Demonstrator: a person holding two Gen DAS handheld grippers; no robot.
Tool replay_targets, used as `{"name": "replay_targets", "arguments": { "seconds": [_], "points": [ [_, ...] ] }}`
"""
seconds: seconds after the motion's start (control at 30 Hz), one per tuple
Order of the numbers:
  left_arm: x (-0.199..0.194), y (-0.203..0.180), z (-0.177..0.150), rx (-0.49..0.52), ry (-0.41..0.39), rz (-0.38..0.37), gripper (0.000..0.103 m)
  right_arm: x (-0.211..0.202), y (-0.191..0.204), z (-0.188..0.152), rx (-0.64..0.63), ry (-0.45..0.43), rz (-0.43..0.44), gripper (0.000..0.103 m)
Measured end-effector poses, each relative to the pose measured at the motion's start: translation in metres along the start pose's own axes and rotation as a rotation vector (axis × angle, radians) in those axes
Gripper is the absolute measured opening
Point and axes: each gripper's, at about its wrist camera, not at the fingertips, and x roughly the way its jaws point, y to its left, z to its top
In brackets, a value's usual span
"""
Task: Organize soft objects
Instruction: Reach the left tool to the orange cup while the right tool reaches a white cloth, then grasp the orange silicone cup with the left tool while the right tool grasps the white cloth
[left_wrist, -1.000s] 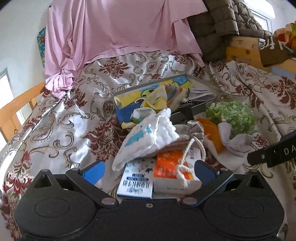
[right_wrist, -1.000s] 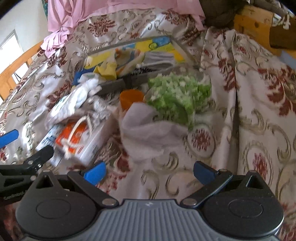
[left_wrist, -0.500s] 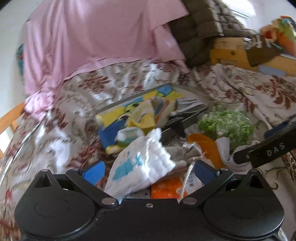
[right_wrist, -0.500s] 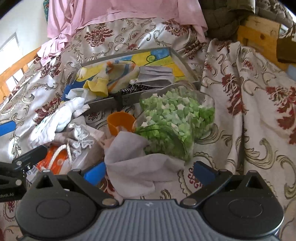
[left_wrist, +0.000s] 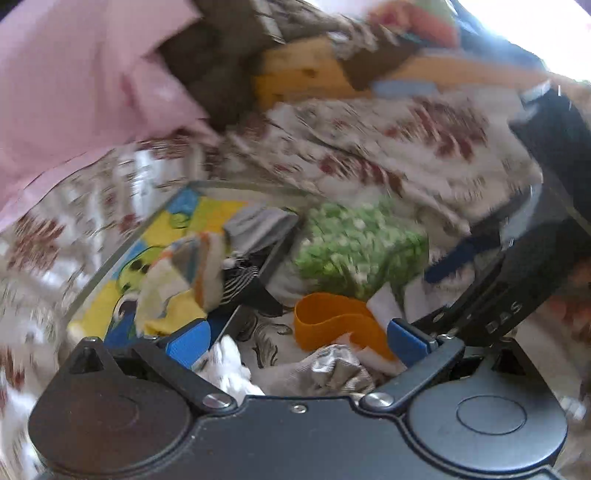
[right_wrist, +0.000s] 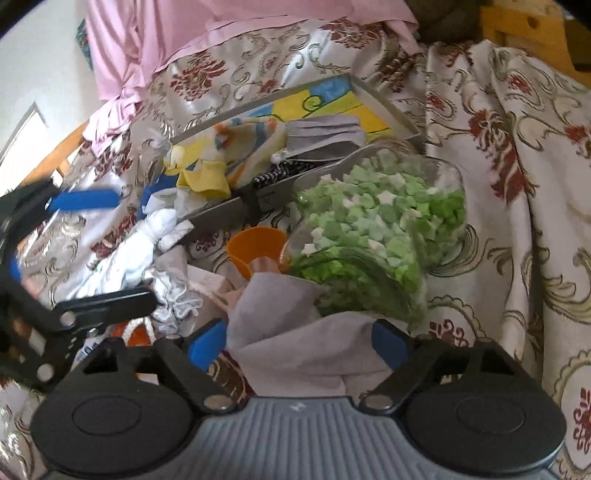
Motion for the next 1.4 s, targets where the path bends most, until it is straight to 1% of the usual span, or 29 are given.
{"name": "replay_targets", "arguments": {
  "seconds": [0.03,0.1,0.17,0.27,0.33,0.4,0.53,0.6,0.63,0.7,0.83,0.87,0.9,0.93,1.0,1.07,1.13,1.23,1.27,1.3,1.33,1.4],
  "points": [
    [0.006,0.001,0.002,0.039,0.02,-0.02,0.099,0.001,-0.001,0.0,0.003,0.002,0.001,0.086],
    [0.018,0.003,0.005,0.084,0.056,-0.06,0.098,0.005,-0.002,0.001,0.015,0.009,0.005,0.082],
    [0.026,0.006,0.007,0.093,0.08,-0.1,0.095,0.007,-0.004,0.001,0.03,0.015,0.012,0.079],
    [0.042,0.012,0.01,0.074,0.117,-0.148,0.091,0.01,-0.004,0.0,0.043,0.042,0.017,0.07],
    [0.052,0.017,0.011,0.059,0.138,-0.178,0.087,0.008,-0.001,0.0,0.041,0.058,0.002,0.066],
    [0.063,0.023,0.013,0.037,0.165,-0.207,0.077,0.007,0.0,0.0,0.03,0.065,-0.014,0.066],
    [0.079,0.032,0.015,-0.014,0.192,-0.256,0.076,0.009,-0.001,0.0,0.037,0.093,-0.032,0.066],
    [0.085,0.035,0.016,-0.026,0.198,-0.29,0.072,0.009,-0.002,0.0,0.044,0.108,-0.047,0.066],
    [0.088,0.035,0.016,-0.028,0.203,-0.301,0.072,0.009,-0.003,0.0,0.045,0.111,-0.059,0.066],
    [0.093,0.035,0.017,-0.018,0.208,-0.312,0.071,0.008,-0.005,-0.001,0.044,0.115,-0.081,0.066],
    [0.102,0.034,0.018,-0.019,0.207,-0.32,0.071,0.008,-0.01,-0.001,0.064,0.123,-0.075,0.066],
    [0.104,0.034,0.017,-0.028,0.212,-0.328,0.067,0.009,-0.011,-0.001,0.064,0.131,-0.078,0.066],
    [0.107,0.034,0.017,-0.035,0.219,-0.336,0.06,0.01,-0.011,-0.002,0.063,0.138,-0.081,0.066],
    [0.108,0.033,0.017,-0.04,0.226,-0.347,0.055,0.011,-0.01,-0.002,0.063,0.141,-0.082,0.066],
    [0.109,0.032,0.016,-0.044,0.229,-0.338,0.046,0.011,-0.011,-0.002,0.066,0.143,-0.084,0.067],
    [0.11,0.034,0.014,-0.056,0.23,-0.333,0.042,0.011,-0.011,-0.002,0.075,0.144,-0.08,0.067],
    [0.108,0.037,0.013,-0.09,0.224,-0.331,0.037,0.011,-0.012,-0.002,0.085,0.148,-0.075,0.065],
    [0.105,0.037,0.012,-0.104,0.213,-0.318,0.029,0.009,-0.014,-0.002,0.103,0.148,-0.063,0.052],
    [0.104,0.037,0.011,-0.105,0.21,-0.312,0.027,0.009,-0.014,-0.002,0.105,0.148,-0.059,0.049],
    [0.102,0.036,0.011,-0.106,0.206,-0.303,0.025,0.008,-0.014,-0.002,0.106,0.146,-0.054,0.043],
    [0.098,0.036,0.011,-0.107,0.198,-0.292,0.025,0.008,-0.015,-0.002,0.109,0.145,-0.05,0.04],
    [0.092,0.035,0.011,-0.115,0.185,-0.275,0.022,0.007,-0.016,-0.003,0.12,0.147,-0.042,0.031]
  ]
}}
